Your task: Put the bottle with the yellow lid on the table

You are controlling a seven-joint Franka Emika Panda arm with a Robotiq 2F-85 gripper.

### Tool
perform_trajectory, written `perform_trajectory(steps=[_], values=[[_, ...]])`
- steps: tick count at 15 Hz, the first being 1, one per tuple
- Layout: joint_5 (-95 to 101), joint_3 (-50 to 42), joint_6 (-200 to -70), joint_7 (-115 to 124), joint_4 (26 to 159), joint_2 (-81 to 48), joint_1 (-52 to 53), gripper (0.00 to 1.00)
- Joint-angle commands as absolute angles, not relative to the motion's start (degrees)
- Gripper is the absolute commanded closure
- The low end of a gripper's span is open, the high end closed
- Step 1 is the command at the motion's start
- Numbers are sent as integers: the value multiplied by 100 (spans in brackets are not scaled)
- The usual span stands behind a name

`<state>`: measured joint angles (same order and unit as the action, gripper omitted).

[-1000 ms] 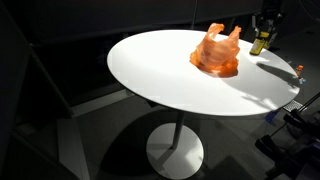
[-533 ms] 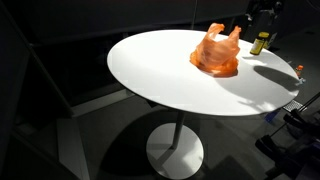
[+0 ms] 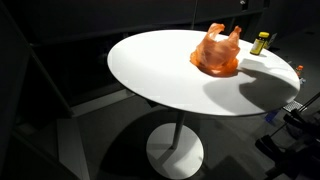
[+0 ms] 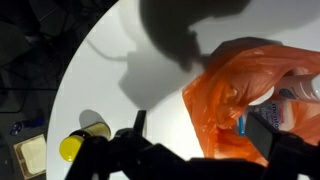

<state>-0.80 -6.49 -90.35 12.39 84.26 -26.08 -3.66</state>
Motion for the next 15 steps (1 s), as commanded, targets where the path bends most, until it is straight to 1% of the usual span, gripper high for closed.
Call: perform_trajectory(steps=[1,6,11,15], values=[[275,-576,-9067,1646,8910,-2056,-27,0],[483,-381,-9583,1759,9846,-1105,297,0],[382,-151,-10422,1695,10848,-104,307,0],[301,-64,-10853,1691,11355,336,249,0]])
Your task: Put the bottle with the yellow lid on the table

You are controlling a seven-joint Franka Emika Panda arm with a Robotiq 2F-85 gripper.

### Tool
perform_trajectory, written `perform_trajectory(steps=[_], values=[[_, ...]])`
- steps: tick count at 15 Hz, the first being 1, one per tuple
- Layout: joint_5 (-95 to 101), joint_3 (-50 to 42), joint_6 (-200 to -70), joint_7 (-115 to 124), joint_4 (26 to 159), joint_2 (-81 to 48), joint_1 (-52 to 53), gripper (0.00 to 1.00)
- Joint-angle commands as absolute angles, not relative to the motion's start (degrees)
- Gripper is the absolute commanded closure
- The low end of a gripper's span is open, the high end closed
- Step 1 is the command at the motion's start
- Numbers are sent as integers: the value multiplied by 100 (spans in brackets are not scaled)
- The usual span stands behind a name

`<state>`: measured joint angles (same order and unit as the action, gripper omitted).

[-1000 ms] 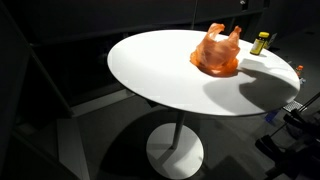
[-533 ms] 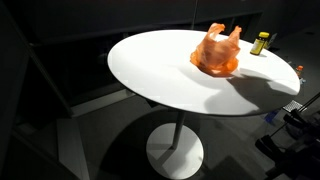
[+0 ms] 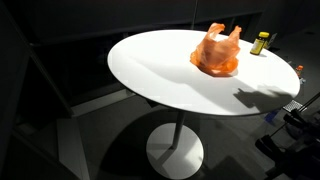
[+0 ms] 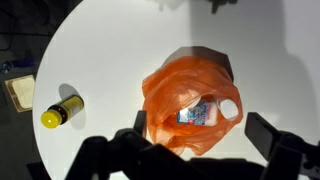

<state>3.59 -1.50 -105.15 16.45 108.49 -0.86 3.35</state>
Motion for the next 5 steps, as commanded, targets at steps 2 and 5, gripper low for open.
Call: perform_trajectory(steps=[2,5], values=[[283,-47,-10854,1681,11484,357,231,0],[302,-28,-10700,1629,11382,210,230,0]])
